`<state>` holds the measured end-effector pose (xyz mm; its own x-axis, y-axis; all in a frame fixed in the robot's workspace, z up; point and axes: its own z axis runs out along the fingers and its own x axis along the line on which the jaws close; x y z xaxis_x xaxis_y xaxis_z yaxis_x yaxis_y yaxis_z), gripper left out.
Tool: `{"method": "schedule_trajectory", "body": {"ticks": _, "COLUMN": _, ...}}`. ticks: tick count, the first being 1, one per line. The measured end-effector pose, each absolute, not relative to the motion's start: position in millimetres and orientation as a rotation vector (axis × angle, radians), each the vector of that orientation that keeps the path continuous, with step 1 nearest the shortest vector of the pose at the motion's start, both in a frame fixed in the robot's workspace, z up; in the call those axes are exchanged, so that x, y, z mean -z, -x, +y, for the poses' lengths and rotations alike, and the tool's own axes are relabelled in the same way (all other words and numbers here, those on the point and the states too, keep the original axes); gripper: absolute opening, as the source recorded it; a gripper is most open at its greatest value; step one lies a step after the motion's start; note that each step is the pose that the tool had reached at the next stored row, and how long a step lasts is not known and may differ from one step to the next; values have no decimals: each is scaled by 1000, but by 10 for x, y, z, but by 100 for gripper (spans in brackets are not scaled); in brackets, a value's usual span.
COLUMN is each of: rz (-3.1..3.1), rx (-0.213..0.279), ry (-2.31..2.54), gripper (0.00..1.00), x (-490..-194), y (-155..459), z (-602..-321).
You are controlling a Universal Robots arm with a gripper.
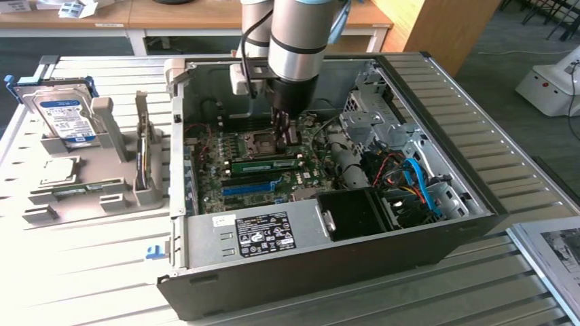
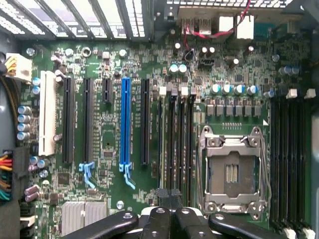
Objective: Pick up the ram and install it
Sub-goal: 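Press down the ram until it locks into place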
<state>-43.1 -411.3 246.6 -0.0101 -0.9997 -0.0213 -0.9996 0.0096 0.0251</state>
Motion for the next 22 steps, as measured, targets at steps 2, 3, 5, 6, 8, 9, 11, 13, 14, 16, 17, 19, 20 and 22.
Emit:
{"method": "schedule_trajectory", "body": {"ticks": 2, "rz": -2231, "rx": 50, "ry": -2209, "gripper": 10, "x": -2466, "y": 463, "z": -4113}}
{"method": "schedule_trajectory", "body": {"ticks": 3, "rz": -2231, "rx": 50, "ry": -2209, "gripper": 10, "x": -2466, "y": 479, "z": -4113}}
{"method": "schedule_trajectory", "body": {"ticks": 5, "rz": -2232, "rx": 49, "ry": -2210, "gripper": 10, "x": -2466, "y": 513, "z": -4113}}
{"method": "schedule_trajectory", "body": {"ticks": 6, "rz": -2232, "rx": 48, "ry": -2210, "gripper": 10, "x": -2466, "y": 528, "z": -4113}}
{"method": "schedule_trajectory", "body": {"ticks": 8, "rz": -2232, "rx": 48, "ry": -2210, "gripper": 10, "x": -2466, "y": 556, "z": -4113}}
{"method": "schedule_trajectory", "body": {"ticks": 9, "rz": -2232, "rx": 47, "ry": -2210, "gripper": 10, "x": -2466, "y": 570, "z": -4113}}
{"method": "schedule_trajectory", "body": {"ticks": 11, "rz": -2233, "rx": 46, "ry": -2211, "gripper": 10, "x": -2466, "y": 599, "z": -4113}}
{"method": "schedule_trajectory", "body": {"ticks": 13, "rz": -2233, "rx": 45, "ry": -2211, "gripper": 10, "x": -2466, "y": 629, "z": -4113}}
{"method": "schedule_trajectory", "body": {"ticks": 14, "rz": -2233, "rx": 45, "ry": -2212, "gripper": 10, "x": -2466, "y": 643, "z": -4113}}
{"method": "schedule_trajectory", "body": {"ticks": 16, "rz": -2234, "rx": 44, "ry": -2212, "gripper": 10, "x": -2466, "y": 673, "z": -4113}}
{"method": "schedule_trajectory", "body": {"ticks": 17, "rz": -2234, "rx": 44, "ry": -2212, "gripper": 10, "x": -2466, "y": 688, "z": -4113}}
{"method": "schedule_trajectory", "body": {"ticks": 19, "rz": -2234, "rx": 43, "ry": -2213, "gripper": 10, "x": -2466, "y": 713, "z": -4113}}
{"method": "schedule_trajectory", "body": {"ticks": 20, "rz": -2234, "rx": 43, "ry": -2213, "gripper": 10, "x": -2466, "y": 724, "z": -4113}}
{"method": "schedule_trajectory", "body": {"ticks": 22, "rz": -2235, "rx": 42, "ry": -2213, "gripper": 10, "x": -2466, "y": 743, "z": -4113}}
